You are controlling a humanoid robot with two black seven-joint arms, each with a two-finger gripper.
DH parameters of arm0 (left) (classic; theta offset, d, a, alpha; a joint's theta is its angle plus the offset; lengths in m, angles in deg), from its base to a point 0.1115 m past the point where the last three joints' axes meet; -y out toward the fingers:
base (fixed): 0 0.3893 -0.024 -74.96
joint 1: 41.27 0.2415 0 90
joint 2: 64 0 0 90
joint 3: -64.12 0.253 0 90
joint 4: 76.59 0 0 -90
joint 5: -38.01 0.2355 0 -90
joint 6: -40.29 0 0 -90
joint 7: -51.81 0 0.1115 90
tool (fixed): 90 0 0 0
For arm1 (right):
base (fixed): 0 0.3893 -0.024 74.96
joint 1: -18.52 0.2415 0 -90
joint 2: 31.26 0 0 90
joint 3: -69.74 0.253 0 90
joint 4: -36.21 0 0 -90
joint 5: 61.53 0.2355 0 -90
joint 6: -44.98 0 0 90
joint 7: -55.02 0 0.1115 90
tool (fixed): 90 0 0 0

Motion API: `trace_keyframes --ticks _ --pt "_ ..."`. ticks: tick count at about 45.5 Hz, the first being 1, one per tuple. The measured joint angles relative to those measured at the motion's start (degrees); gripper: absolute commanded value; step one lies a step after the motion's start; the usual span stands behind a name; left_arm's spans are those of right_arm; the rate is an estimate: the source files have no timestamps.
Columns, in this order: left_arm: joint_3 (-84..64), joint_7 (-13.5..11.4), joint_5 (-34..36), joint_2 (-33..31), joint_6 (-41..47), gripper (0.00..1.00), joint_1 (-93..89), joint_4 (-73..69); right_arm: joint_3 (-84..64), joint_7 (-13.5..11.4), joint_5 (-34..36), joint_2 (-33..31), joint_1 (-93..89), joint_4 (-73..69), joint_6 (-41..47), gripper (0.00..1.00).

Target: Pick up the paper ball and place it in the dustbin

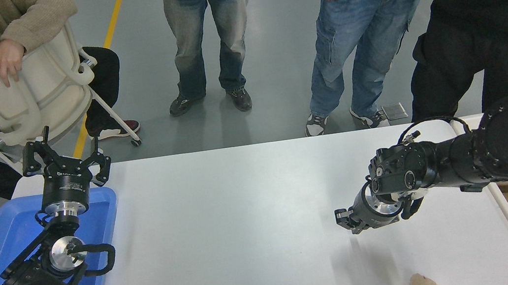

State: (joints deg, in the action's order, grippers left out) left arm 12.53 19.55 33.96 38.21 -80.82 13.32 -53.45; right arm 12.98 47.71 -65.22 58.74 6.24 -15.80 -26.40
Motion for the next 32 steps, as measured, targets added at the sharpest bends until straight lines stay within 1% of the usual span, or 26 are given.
trace_keyframes --ticks 32 --pt "0.0 0.0 0.0 0.0 0.0 0.99 0.0 0.0 0.1 0.0 0.1 0.0 1.0 -0.6 0.0 0.00"
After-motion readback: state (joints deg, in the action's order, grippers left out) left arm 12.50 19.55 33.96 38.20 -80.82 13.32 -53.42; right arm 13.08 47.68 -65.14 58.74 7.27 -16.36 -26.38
